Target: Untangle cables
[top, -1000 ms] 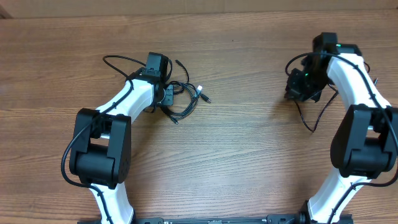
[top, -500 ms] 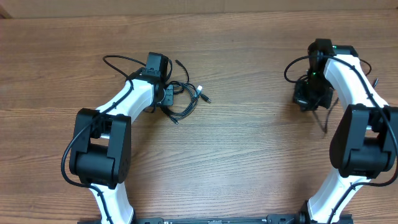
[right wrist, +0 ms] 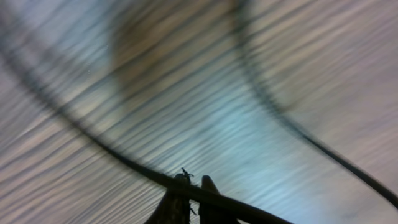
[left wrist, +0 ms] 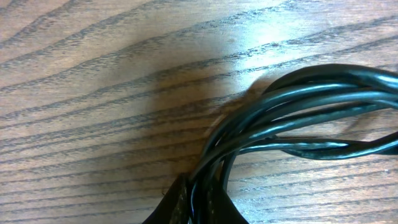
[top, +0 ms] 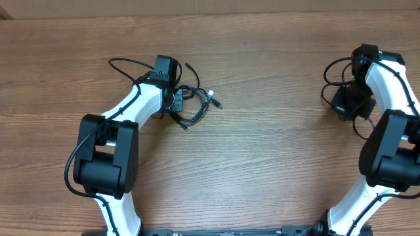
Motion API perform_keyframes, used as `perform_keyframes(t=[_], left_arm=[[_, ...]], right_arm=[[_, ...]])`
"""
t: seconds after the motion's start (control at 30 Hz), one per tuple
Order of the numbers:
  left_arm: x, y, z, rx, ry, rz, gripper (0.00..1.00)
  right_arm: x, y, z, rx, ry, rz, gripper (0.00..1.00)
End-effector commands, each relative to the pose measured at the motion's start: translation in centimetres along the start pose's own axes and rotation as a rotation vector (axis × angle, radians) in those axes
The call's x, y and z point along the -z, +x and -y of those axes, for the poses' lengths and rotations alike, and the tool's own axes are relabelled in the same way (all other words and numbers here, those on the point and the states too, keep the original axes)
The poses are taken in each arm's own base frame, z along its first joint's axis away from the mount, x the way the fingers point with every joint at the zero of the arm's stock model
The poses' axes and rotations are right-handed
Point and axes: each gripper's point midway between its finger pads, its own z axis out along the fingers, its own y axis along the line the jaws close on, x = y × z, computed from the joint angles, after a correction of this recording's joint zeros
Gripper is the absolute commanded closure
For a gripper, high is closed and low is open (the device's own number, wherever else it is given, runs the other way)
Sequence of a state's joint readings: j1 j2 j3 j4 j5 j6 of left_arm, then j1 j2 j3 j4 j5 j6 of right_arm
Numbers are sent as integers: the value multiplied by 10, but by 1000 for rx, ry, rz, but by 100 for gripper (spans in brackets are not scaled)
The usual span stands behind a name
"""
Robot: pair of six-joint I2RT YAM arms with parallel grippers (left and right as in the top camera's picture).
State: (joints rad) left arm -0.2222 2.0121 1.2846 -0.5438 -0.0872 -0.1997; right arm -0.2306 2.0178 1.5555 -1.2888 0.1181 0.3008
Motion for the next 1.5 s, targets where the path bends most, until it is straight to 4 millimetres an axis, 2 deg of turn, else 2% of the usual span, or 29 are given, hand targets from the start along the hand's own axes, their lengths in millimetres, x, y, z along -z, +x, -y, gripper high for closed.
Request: perform_keyframes(t=[0.0,0.17,0.23,0.37,0.47,0.53,0.6,0.67,0.7,0.8,0.83,0.93,0.97,1.1,1.17,1.2,1.27,1.37,1.47], left_arm=[[-27,44,-8,-31,-31,-169,92],[-7,37,-8,-36,-41,-223,95],[11,29,-8,-38,-46,-247,94],[37,13,-8,-37,-48,-259,78],[51,4,-6,-35,-38,-258,51],[53,0,-4,-32,-28,-250,46],[53,1,-3,-22,-24,-250,45],[51,4,-3,-1,-28,-259,48],[50,7,-3,13,-30,-266,52],[43,16,-4,36,-37,-287,57],[37,23,-5,36,-39,-297,58],[22,36,-4,36,-30,-306,59],[15,40,-3,38,-19,-302,60],[-1,51,2,21,17,-294,61],[-6,57,1,21,16,-299,73],[-9,63,0,21,14,-309,84],[-10,66,0,20,13,-316,94],[-10,68,3,4,37,-324,96],[-8,72,21,-18,144,-344,96]], right_arm=[[10,28,-48,67,-261,-118,88],[16,46,-72,112,-314,-166,85],[17,54,-82,145,-313,-171,80],[18,64,-98,202,-305,-167,76],[20,70,-114,248,-318,-154,75],[23,76,-133,283,-368,-151,74],[27,83,-152,325,-412,-141,74],[28,88,-166,365,-426,-121,74],[29,91,-175,394,-432,-106,73],[32,100,-199,464,-455,-65,77],[34,106,-212,502,-471,-42,77],[37,116,-235,569,-497,2,78],[39,120,-245,596,-510,21,83],[44,140,-271,672,-548,55,84],[48,153,-284,713,-575,60,84],[52,165,-297,752,-607,71,84],[55,174,-309,761,-628,86,86],[61,187,-327,755,-667,103,85],[68,202,-345,793,-711,135,82]])
